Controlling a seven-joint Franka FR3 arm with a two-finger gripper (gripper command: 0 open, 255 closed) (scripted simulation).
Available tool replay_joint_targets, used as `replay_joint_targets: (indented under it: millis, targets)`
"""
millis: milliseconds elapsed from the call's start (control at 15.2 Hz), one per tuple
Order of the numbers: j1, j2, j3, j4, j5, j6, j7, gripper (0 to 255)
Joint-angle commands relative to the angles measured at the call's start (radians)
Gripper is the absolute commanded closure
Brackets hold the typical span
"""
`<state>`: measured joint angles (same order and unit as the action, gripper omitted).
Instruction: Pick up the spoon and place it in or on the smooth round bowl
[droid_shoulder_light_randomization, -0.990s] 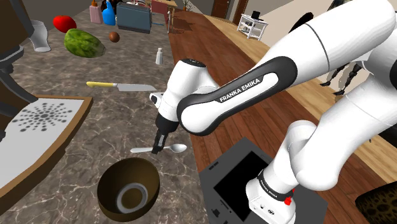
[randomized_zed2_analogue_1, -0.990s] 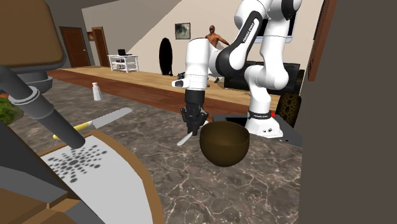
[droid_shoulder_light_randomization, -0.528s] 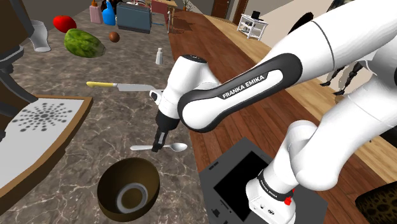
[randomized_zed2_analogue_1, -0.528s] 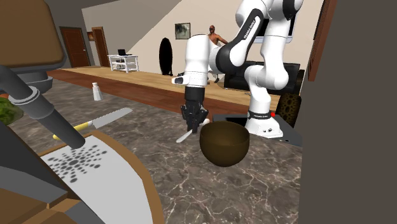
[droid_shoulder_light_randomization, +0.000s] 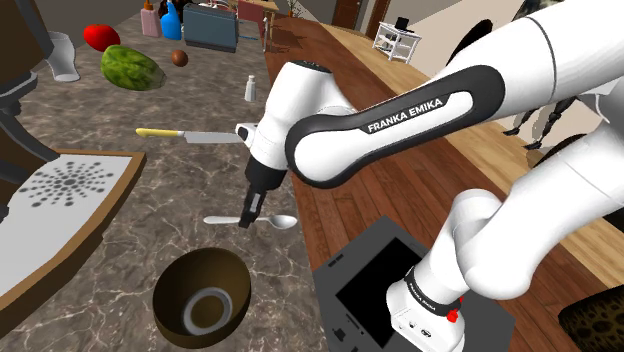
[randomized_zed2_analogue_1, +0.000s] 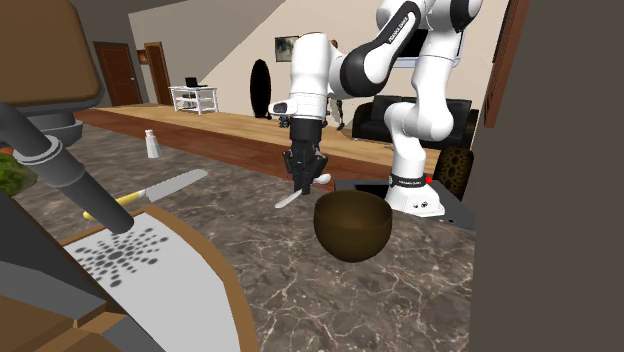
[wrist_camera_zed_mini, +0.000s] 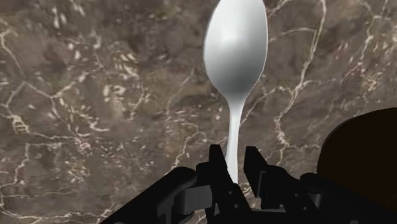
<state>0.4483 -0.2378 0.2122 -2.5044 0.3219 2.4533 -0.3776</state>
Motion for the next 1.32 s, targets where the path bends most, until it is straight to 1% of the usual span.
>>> replay_joint_targets:
  millis: [0, 1254]
  targets:
    - [-0.002, -0.019, -0.002, 0.012, -0.005, -0.031, 0.007, 255]
    - [-0.017, -0.127, -0.019, 0.178, -0.047, -0.303, 0.059, 255]
